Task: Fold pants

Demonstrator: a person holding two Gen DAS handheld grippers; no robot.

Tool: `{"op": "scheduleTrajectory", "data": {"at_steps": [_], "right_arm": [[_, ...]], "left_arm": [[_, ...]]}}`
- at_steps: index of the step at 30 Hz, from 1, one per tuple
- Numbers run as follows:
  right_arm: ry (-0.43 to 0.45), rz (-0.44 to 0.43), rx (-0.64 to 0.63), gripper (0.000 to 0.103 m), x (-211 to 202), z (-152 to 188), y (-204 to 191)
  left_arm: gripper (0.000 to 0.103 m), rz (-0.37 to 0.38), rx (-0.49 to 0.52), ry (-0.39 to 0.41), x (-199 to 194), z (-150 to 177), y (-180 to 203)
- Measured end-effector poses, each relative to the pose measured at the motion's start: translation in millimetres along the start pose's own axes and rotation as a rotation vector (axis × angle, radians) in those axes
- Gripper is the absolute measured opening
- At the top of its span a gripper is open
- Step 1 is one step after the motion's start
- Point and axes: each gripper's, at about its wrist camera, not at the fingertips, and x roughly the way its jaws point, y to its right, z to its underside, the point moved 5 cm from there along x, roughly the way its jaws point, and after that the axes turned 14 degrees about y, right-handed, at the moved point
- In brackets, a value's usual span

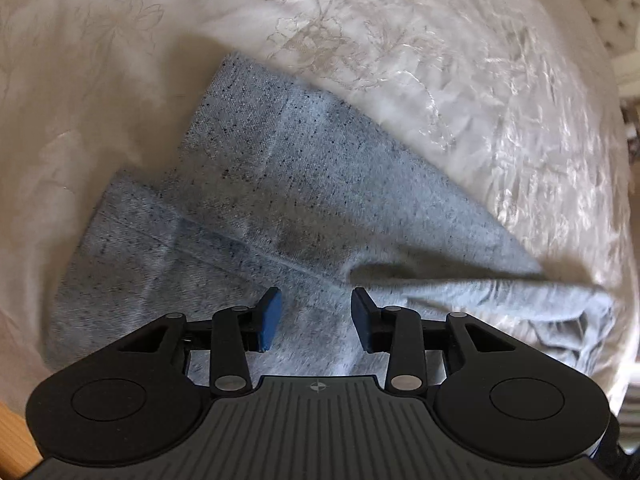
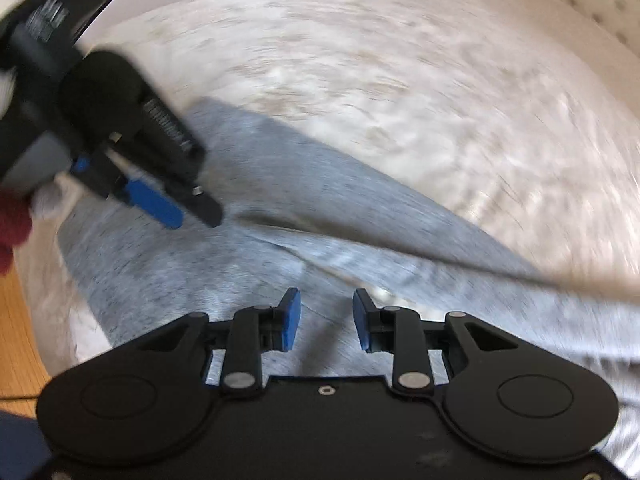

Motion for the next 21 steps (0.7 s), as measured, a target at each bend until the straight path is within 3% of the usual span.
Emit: {"op": "scheduleTrajectory", "data": {"at_steps": [3, 5, 11, 13, 14, 16, 21], "right_arm": [[-0.001, 0.038, 0.054, 0.031, -6.7, 2.1, 13.9], [0.001, 0.055, 0.097, 0.031, -11.5, 3.3, 24.8], [0.017, 0.115, 0.227, 0.031, -24.7, 5.3, 67.8], [0.025, 0.154, 0.300, 0.032, -33.8, 6.1, 92.3], [0.029, 0.182, 0.343, 0.035, -38.1, 6.4, 107.2], [0.036, 0.247, 0.438, 0.039, -46.7, 7.8, 144.1], [0.047, 0.494, 0.644, 0.062, -54.1, 7.7, 251.5]], "left_arm": [[0.039, 0.007, -0.044, 0.042, 2.1, -3.3, 5.7], [0.048, -0.002, -0.054, 0.063, 6.8, -4.0, 11.4], [0.050, -0.043, -0.187, 0.010, 36.0, -0.2, 12.7], [0.024, -0.091, -0.195, 0.050, 33.6, -2.4, 14.3], [0.004, -0.122, -0.177, 0.069, 31.9, -4.6, 16.0], [0.004, -0.134, -0.155, 0.101, 27.1, -10.0, 21.1], [0.004, -0.151, -0.112, 0.164, 9.2, -23.8, 35.8]]}}
